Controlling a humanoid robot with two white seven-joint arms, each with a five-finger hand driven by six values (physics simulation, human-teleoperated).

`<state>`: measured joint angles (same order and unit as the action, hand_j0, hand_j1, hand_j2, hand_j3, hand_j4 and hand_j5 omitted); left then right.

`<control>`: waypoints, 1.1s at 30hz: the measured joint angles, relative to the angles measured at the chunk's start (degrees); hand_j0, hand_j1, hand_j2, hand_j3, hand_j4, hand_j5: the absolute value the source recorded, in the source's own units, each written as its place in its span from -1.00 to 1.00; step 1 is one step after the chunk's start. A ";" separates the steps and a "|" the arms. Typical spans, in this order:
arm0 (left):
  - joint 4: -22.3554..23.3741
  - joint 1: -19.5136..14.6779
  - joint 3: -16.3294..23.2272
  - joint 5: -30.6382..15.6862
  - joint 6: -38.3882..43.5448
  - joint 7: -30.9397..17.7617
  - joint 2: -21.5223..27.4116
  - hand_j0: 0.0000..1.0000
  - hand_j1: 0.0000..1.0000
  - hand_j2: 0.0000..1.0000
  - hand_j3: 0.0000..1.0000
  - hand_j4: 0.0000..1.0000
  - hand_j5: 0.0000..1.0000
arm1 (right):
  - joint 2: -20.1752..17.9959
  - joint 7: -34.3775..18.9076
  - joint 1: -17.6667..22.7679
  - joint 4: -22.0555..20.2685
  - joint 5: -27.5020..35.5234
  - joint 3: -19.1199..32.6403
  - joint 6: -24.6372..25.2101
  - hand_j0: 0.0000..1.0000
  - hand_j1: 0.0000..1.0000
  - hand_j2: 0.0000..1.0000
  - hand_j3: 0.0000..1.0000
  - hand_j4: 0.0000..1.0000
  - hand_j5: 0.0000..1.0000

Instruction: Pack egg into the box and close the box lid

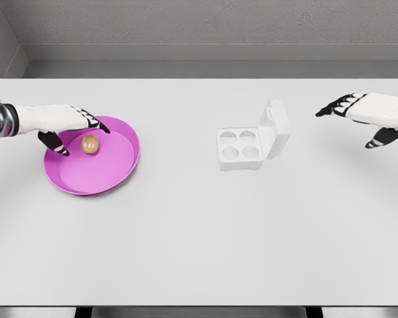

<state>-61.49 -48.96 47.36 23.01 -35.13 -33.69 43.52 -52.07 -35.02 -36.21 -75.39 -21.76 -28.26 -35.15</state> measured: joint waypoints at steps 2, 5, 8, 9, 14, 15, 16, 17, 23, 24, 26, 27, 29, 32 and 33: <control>0.50 0.00 0.00 0.67 0.00 -0.04 -0.55 0.73 0.73 0.73 0.73 0.73 0.73 | 0.22 0.00 0.00 -0.20 -0.07 -0.14 0.00 1.00 1.00 1.00 1.00 1.00 1.00; 0.83 0.00 0.00 1.43 0.00 -0.06 -1.16 0.56 0.56 0.56 0.56 0.56 0.56 | 0.54 0.00 0.00 -0.36 -0.39 -0.26 0.00 1.00 1.00 1.00 1.00 1.00 1.00; 0.95 0.00 -0.01 1.85 0.00 -0.07 -1.40 0.56 0.56 0.56 0.56 0.56 0.56 | 1.11 0.00 -0.44 -0.37 -1.37 -0.30 0.01 1.00 1.00 1.00 1.00 1.00 1.00; 0.98 0.00 -0.01 1.94 0.00 -0.07 -1.44 0.56 0.56 0.56 0.56 0.56 0.56 | 1.46 0.00 -0.79 -0.33 -1.76 -0.35 0.02 1.00 1.00 1.00 1.00 1.00 1.00; 1.13 -0.09 -0.01 2.63 0.00 -0.09 -1.83 0.56 0.56 0.56 0.56 0.56 0.56 | 2.71 0.00 -1.23 -0.22 -3.13 -1.87 0.00 1.00 1.00 1.00 1.00 1.00 1.00; 1.15 -0.09 -0.01 2.85 0.00 -0.11 -2.02 0.56 0.56 0.56 0.56 0.56 0.56 | 2.82 0.00 -1.23 -0.21 -3.25 -2.03 0.00 1.00 1.00 1.00 1.00 1.00 1.00; 1.16 -0.09 -0.01 3.09 0.00 -0.12 -2.18 0.55 0.55 0.55 0.55 0.55 0.55 | 2.90 0.00 -1.23 -0.21 -3.34 -2.19 0.00 1.00 1.00 1.00 1.00 1.00 1.00; 1.17 -0.09 -0.01 3.28 0.00 -0.13 -2.30 0.55 0.55 0.55 0.55 0.55 0.55 | 2.95 0.00 -1.23 -0.20 -3.40 -2.32 0.00 1.00 1.00 1.00 1.00 1.00 1.00; 1.19 0.00 0.00 4.38 0.00 -0.14 -3.21 0.55 0.55 0.55 0.55 0.55 0.55 | 3.08 0.00 -1.23 -0.33 -3.54 -2.72 0.00 1.00 1.00 1.00 1.00 1.00 1.00; 1.24 0.00 0.00 4.45 0.00 -0.15 -3.26 0.55 0.55 0.55 0.55 0.55 0.55 | 3.08 0.00 -1.23 -0.34 -3.55 -2.74 0.00 1.00 1.00 1.00 1.00 1.00 1.00; 1.69 -0.09 0.00 4.54 0.00 -0.15 -3.28 0.55 0.55 0.55 0.55 0.55 0.55 | 3.09 0.00 -1.23 -0.35 -3.56 -2.77 0.00 1.00 1.00 1.00 1.00 1.00 1.00; 1.90 0.00 0.00 4.57 0.00 -0.13 -3.29 0.55 0.55 0.55 0.55 0.55 0.55 | 3.09 0.00 -1.23 -0.36 -3.56 -2.78 0.00 1.00 1.00 1.00 1.00 1.00 1.00; 2.24 0.00 0.00 4.60 0.00 -0.11 -3.28 0.55 0.55 0.55 0.55 0.55 0.55 | 3.09 0.00 -1.23 -0.36 -3.56 -2.78 0.00 1.00 1.00 1.00 1.00 1.00 1.00; 2.47 0.00 0.00 4.65 0.00 -0.11 -3.24 0.41 0.41 0.41 0.41 0.41 0.41 | 3.09 0.00 -1.23 -0.37 -3.57 -2.79 0.00 1.00 1.00 1.00 1.00 1.00 1.00; 2.51 0.09 0.00 4.66 0.00 -0.11 -3.23 0.41 0.41 0.41 0.41 0.41 0.41 | 3.09 0.00 -1.23 -0.37 -3.57 -2.79 0.00 1.00 1.00 1.00 1.00 1.00 1.00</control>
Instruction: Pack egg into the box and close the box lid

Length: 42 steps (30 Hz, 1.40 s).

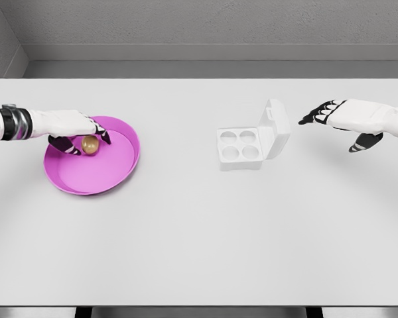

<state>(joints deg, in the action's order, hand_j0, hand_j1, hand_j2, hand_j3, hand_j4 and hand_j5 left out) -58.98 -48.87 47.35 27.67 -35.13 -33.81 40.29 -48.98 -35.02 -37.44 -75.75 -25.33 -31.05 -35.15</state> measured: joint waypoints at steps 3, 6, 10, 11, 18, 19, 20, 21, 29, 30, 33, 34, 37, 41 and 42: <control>0.06 0.09 0.00 0.04 0.01 -0.02 0.01 0.41 0.41 0.41 0.41 0.41 0.41 | 0.00 0.00 0.00 0.00 0.00 0.00 0.00 1.00 1.00 1.00 1.00 1.00 1.00; 0.07 0.18 -0.02 -0.16 0.14 0.02 0.02 0.39 0.39 0.39 0.39 0.39 0.39 | 0.00 0.00 0.00 0.00 0.00 -0.04 0.00 1.00 1.00 1.00 1.00 1.00 1.00; 0.04 0.18 0.04 -0.06 0.08 0.00 0.10 0.01 0.01 0.01 0.01 0.01 0.01 | 0.00 0.00 0.00 0.00 0.00 -0.37 0.00 1.00 1.00 1.00 1.00 1.00 1.00; 0.02 0.18 0.05 -0.02 0.07 -0.01 0.10 -0.02 -0.02 -0.02 -0.02 -0.02 -0.02 | 0.00 0.00 0.00 0.00 0.00 -0.47 0.00 1.00 1.00 1.00 1.00 1.00 1.00; -0.03 -0.09 0.23 0.05 0.04 -0.02 0.47 -0.22 -0.22 -0.22 -0.22 -0.22 -0.22 | 0.00 0.00 0.00 0.00 0.00 -0.76 0.00 1.00 1.00 1.00 1.00 1.00 1.00; -0.04 -0.09 0.24 0.06 0.03 -0.03 0.51 -0.23 -0.23 -0.23 -0.23 -0.23 -0.23 | 0.00 0.00 0.00 0.00 0.00 -0.77 0.00 1.00 1.00 1.00 1.00 1.00 1.00; -0.11 -0.26 0.26 0.06 0.01 -0.04 0.55 -0.23 -0.23 -0.23 -0.23 -0.23 -0.23 | 0.00 0.00 0.00 0.00 0.00 -0.78 0.00 1.00 1.00 1.00 1.00 1.00 1.00; -0.21 -0.97 0.25 -0.02 0.02 -0.03 0.57 -0.24 -0.24 -0.24 -0.24 -0.24 -0.24 | 0.00 0.00 0.00 0.00 0.00 -0.78 0.00 1.00 1.00 1.00 1.00 1.00 1.00; -4.57 -2.81 0.26 -0.43 -0.01 0.14 -0.16 -0.30 -0.30 -0.30 -0.30 -0.30 -0.30 | 0.00 0.00 -0.44 0.00 0.00 -0.79 0.00 1.00 1.00 1.00 1.00 1.00 1.00; -5.12 -3.08 0.26 -0.49 0.00 0.14 -0.71 -0.30 -0.30 -0.30 -0.30 -0.30 -0.30 | 0.00 0.00 -0.44 0.00 0.00 -0.79 0.00 1.00 1.00 1.00 1.00 1.00 1.00; -6.43 -3.87 0.28 -0.57 -0.01 0.12 -3.12 -0.30 -0.30 -0.30 -0.30 -0.30 -0.30 | 0.00 0.00 -0.44 0.00 0.00 -0.79 0.00 1.00 1.00 1.00 1.00 1.00 1.00; -6.69 -3.96 0.30 -0.60 -0.02 0.12 -4.07 -0.30 -0.30 -0.30 -0.30 -0.30 -0.30 | 0.00 0.00 -0.44 0.00 0.00 -0.79 0.00 1.00 1.00 1.00 1.00 1.00 1.00; -7.02 -4.92 0.32 -0.55 -0.03 0.12 -7.40 -0.30 -0.30 -0.30 -0.30 -0.30 -0.30 | 0.00 0.00 -0.35 -0.39 -0.03 -0.84 -0.01 1.00 1.00 1.00 1.00 1.00 1.00; -7.12 -6.15 0.38 -0.47 -0.05 0.09 -11.71 -0.30 -0.30 -0.30 -0.30 -0.30 -0.30 | 0.00 0.00 -0.35 -1.50 0.01 -1.07 0.00 1.00 1.00 1.00 1.00 1.00 1.00; -7.11 -6.68 0.44 -0.45 -0.05 0.07 -12.85 -0.30 -0.30 -0.30 -0.30 -0.30 -0.30 | 0.00 0.00 -0.35 -1.62 0.01 -1.10 0.00 1.00 1.00 1.00 1.00 1.00 1.00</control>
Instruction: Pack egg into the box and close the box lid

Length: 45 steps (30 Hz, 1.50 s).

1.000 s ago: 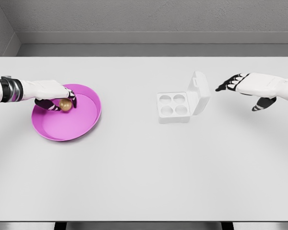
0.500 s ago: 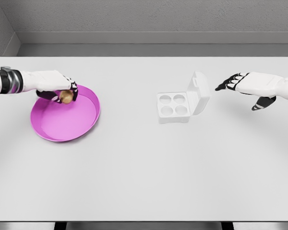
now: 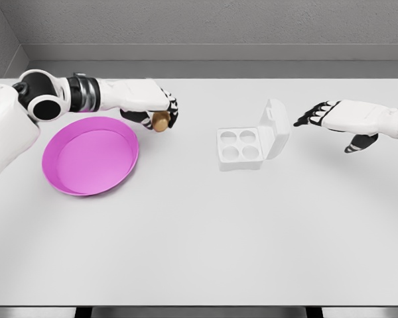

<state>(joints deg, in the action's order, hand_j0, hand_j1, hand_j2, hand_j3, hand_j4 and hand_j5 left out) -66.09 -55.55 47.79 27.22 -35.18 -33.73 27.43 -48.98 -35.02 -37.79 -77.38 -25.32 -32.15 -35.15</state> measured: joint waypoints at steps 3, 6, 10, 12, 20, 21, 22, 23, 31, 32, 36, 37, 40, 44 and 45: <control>0.01 -1.05 0.64 0.00 -0.01 -0.02 -3.33 -0.30 -0.30 -0.30 -0.30 -0.30 -0.30 | 0.00 0.00 0.00 -0.20 0.00 -0.08 0.00 1.00 1.00 1.00 1.00 1.00 1.00; 0.08 -2.20 1.31 0.13 -0.05 -0.05 -6.49 -0.30 -0.30 -0.30 -0.30 -0.30 -0.30 | 0.00 0.00 0.00 -0.27 0.01 -0.12 0.00 1.00 1.00 1.00 1.00 1.00 1.00; 0.39 -2.64 3.16 0.38 -0.05 -0.28 -10.79 -0.30 -0.30 -0.30 -0.30 -0.30 -0.30 | 0.00 0.00 0.00 -0.30 -0.01 -0.13 0.00 1.00 1.00 1.00 1.00 1.00 1.00; 0.67 -2.64 3.87 0.46 -0.07 -0.43 -12.34 -0.30 -0.30 -0.30 -0.30 -0.30 -0.30 | 0.00 0.00 0.00 -0.31 -0.01 -0.13 0.00 1.00 1.00 1.00 1.00 1.00 1.00; 1.05 -2.37 5.09 0.47 -0.01 -0.86 -14.68 -0.28 -0.28 -0.28 -0.28 -0.28 -0.28 | 0.03 0.00 0.00 -0.30 -0.01 -0.14 0.00 1.00 1.00 1.00 1.00 1.00 1.00; 1.08 -2.29 5.21 0.48 -0.01 -0.89 -14.72 -0.28 -0.28 -0.28 -0.28 -0.28 -0.28 | 0.07 0.00 0.00 -0.30 -0.01 -0.14 0.00 1.00 1.00 1.00 1.00 1.00 1.00; 1.10 -2.20 5.41 0.49 -0.01 -0.91 -14.76 -0.28 -0.28 -0.28 -0.28 -0.28 -0.28 | 0.10 0.00 0.00 -0.29 -0.01 -0.14 0.00 1.00 1.00 1.00 1.00 1.00 1.00; 1.16 -2.11 5.55 0.48 -0.01 -0.93 -14.78 -0.27 -0.27 -0.27 -0.27 -0.27 -0.27 | 0.12 0.00 0.00 -0.30 -0.01 -0.14 0.00 1.00 1.00 1.00 1.00 1.00 1.00; 5.09 -2.11 6.00 0.58 0.01 -0.96 -15.56 -0.22 -0.22 -0.22 -0.22 -0.22 -0.22 | 0.18 0.00 0.00 -0.30 -0.01 -0.14 0.00 1.00 1.00 1.00 1.00 1.00 1.00; 5.80 -2.11 6.04 0.69 0.00 -0.97 -15.80 -0.22 -0.22 -0.22 -0.22 -0.22 -0.22 | 0.18 0.00 0.00 -0.28 -0.01 -0.14 0.00 1.00 1.00 1.00 1.00 1.00 1.00; 7.13 -2.11 6.20 0.93 -0.01 -0.96 -16.79 -0.22 -0.22 -0.22 -0.22 -0.22 -0.22 | 0.18 0.00 0.00 -0.28 -0.01 -0.14 0.00 1.00 1.00 1.00 1.00 1.00 1.00; 7.26 -2.11 6.22 0.95 -0.01 -0.96 -17.00 -0.21 -0.21 -0.21 -0.21 -0.21 -0.21 | 0.19 0.00 0.00 -0.27 -0.01 -0.14 0.00 1.00 1.00 1.00 1.00 1.00 1.00; 7.51 -2.20 6.22 0.92 0.00 -0.96 -17.47 -0.15 -0.15 -0.15 -0.15 -0.15 -0.15 | 0.19 0.00 0.00 -0.25 -0.01 -0.14 0.00 1.00 1.00 1.00 1.00 1.00 1.00; 7.69 -2.20 6.19 0.94 0.01 -0.96 -17.54 -0.01 -0.01 -0.01 -0.01 -0.01 -0.01 | 0.18 0.00 0.00 -0.24 -0.01 -0.13 0.00 1.00 1.00 1.00 1.00 1.00 1.00; 7.70 -2.20 6.18 0.94 0.01 -0.96 -17.53 0.05 0.05 0.05 0.05 0.05 0.05 | 0.12 0.00 0.26 -0.21 0.00 -0.13 0.00 1.00 1.00 1.00 1.00 1.00 1.00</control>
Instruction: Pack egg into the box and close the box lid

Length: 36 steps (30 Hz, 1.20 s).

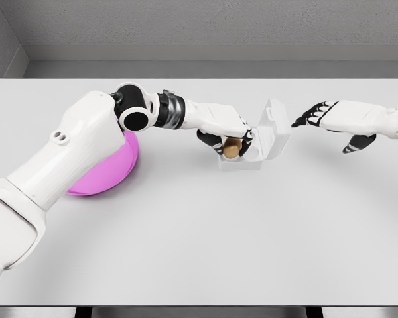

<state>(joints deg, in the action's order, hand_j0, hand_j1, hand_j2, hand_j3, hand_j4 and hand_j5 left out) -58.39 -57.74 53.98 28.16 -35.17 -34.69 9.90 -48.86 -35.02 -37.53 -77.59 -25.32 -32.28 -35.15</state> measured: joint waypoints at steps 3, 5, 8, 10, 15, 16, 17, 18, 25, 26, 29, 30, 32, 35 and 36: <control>0.06 0.00 -0.01 -0.08 0.00 -0.03 -0.03 0.16 0.16 0.16 0.16 0.16 0.16 | -0.39 0.00 -0.26 0.23 -0.01 -0.01 0.01 1.00 1.00 1.00 1.00 1.00 1.00; 0.09 0.00 -0.01 -0.10 0.01 -0.04 -0.04 0.24 0.24 0.24 0.24 0.24 0.24 | -1.06 0.00 -0.53 0.44 -0.08 0.05 0.01 1.00 1.00 1.00 1.00 1.00 1.00; 0.12 0.00 -0.01 -0.13 0.01 -0.05 -0.07 0.38 0.38 0.38 0.38 0.38 0.38 | -2.46 0.00 -1.14 0.60 -0.11 0.20 0.01 1.00 1.00 1.00 1.00 1.00 1.00; 0.10 0.00 -0.01 -0.16 0.02 -0.05 -0.04 0.51 0.51 0.51 0.51 0.51 0.51 | -3.16 0.00 -1.05 0.65 -0.15 0.23 0.00 1.00 1.00 1.00 1.00 1.00 1.00; 0.08 0.00 -0.08 -0.27 0.02 -0.01 0.23 0.81 0.81 0.81 0.81 0.81 0.81 | -4.68 0.00 -0.97 0.66 -0.14 0.48 0.00 1.00 1.00 1.00 1.00 1.00 1.00; 0.07 0.00 -0.09 -0.30 0.02 0.01 0.31 0.84 0.84 0.84 0.84 0.84 0.84 | -4.94 0.00 -0.97 0.64 -0.12 0.66 0.00 1.00 1.00 1.00 1.00 1.00 1.00; 0.06 0.00 -0.09 -0.33 0.02 0.02 0.38 0.91 0.91 0.91 0.91 0.91 0.91 | -5.13 0.00 -0.97 0.63 -0.09 0.79 0.00 1.00 1.00 1.00 1.00 1.00 1.00; 0.05 0.00 -0.10 -0.38 0.02 0.02 0.43 0.94 0.94 0.94 0.94 0.94 0.94 | -5.26 0.00 -0.97 0.60 -0.06 0.89 0.00 1.00 1.00 1.00 1.00 1.00 1.00; -0.84 -1.93 -0.29 -3.85 0.04 0.27 4.19 1.00 1.00 1.00 1.00 1.00 1.00 | -5.41 0.00 -0.70 -0.61 0.08 0.85 -0.01 1.00 1.00 1.00 1.00 1.00 1.00; -1.74 -2.29 -0.38 -6.19 0.04 0.30 6.37 1.00 1.00 1.00 1.00 1.00 1.00 | -5.35 0.00 -0.79 -1.11 0.12 0.81 0.00 1.00 1.00 1.00 1.00 1.00 1.00; -9.62 -1.93 -0.59 -14.15 0.03 0.40 17.83 1.00 1.00 1.00 1.00 1.00 1.00 | -4.40 0.00 -0.79 -2.01 0.10 0.30 0.01 1.00 1.00 1.00 1.00 1.00 1.00; -11.81 -0.63 -0.63 -15.91 0.05 0.31 21.13 1.00 1.00 1.00 1.00 1.00 1.00 | -4.02 0.00 -0.79 -2.36 0.06 0.11 -0.01 1.00 1.00 1.00 1.00 1.00 1.00; -14.54 1.23 -1.03 -18.69 -0.01 0.41 26.96 1.00 1.00 1.00 1.00 1.00 1.00 | -3.15 0.00 -0.79 -2.94 0.10 -0.12 0.00 1.00 1.00 1.00 1.00 1.00 1.00; -16.27 1.58 -2.10 -22.21 0.01 0.61 33.42 1.00 1.00 1.00 1.00 1.00 1.00 | -2.36 0.00 -0.79 -3.89 0.11 -0.27 0.00 1.00 1.00 1.00 1.00 1.00 1.00; -16.47 1.67 -2.37 -22.82 0.02 0.62 34.92 1.00 1.00 1.00 1.00 1.00 1.00 | -2.17 0.00 -0.79 -4.28 0.10 -0.30 0.00 1.00 1.00 1.00 1.00 1.00 1.00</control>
<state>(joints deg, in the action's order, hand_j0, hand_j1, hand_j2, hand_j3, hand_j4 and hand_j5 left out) -74.86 -56.08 51.61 5.33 -35.16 -34.07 44.82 -51.03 -35.02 -38.32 -81.87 -25.21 -32.57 -35.15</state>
